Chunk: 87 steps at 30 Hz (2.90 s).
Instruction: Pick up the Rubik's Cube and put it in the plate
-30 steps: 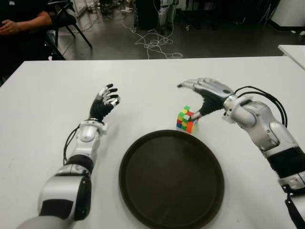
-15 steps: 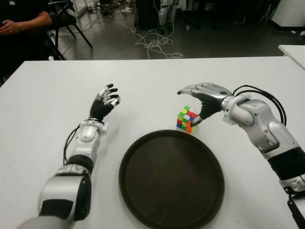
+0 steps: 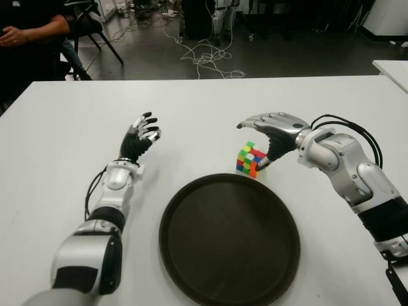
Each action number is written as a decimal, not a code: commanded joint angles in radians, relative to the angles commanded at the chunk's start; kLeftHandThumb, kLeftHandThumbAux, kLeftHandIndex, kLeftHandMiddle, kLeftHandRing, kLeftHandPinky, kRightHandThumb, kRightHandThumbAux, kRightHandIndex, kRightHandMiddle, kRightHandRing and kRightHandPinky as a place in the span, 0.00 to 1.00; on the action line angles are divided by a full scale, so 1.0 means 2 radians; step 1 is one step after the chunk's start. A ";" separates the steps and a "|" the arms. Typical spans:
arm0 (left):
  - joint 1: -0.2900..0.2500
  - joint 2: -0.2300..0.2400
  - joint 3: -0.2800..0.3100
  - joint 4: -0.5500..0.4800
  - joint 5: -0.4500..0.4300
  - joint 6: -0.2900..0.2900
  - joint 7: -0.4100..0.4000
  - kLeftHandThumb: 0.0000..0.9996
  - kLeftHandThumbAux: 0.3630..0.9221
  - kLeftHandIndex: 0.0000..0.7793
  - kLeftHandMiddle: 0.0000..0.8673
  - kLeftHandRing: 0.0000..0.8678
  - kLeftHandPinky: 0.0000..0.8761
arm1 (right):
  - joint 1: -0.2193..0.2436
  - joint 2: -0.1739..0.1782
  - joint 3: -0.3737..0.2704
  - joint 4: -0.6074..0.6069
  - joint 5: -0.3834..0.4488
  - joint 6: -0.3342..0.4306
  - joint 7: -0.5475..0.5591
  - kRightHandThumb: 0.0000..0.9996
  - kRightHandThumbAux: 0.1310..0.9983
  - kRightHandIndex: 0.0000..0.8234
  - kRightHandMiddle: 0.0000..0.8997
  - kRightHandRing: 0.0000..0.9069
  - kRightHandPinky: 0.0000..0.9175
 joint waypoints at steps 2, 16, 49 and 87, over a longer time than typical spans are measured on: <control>0.000 0.000 0.000 0.000 0.000 -0.001 0.000 0.19 0.65 0.16 0.22 0.23 0.25 | 0.000 0.001 0.000 0.002 0.000 0.001 -0.001 0.00 0.72 0.10 0.15 0.14 0.10; 0.001 0.000 -0.005 -0.001 0.006 -0.006 0.007 0.19 0.66 0.17 0.23 0.24 0.26 | -0.005 0.001 0.006 0.018 -0.005 -0.001 -0.007 0.00 0.73 0.10 0.14 0.13 0.09; 0.003 -0.001 -0.008 -0.001 0.009 -0.012 0.013 0.17 0.63 0.16 0.22 0.24 0.24 | -0.031 0.013 0.035 0.106 -0.029 -0.010 -0.046 0.00 0.73 0.12 0.15 0.14 0.11; 0.003 -0.003 -0.009 -0.001 0.010 -0.013 0.019 0.18 0.63 0.17 0.23 0.24 0.25 | -0.040 0.020 0.046 0.147 -0.024 -0.045 -0.076 0.00 0.74 0.14 0.17 0.17 0.13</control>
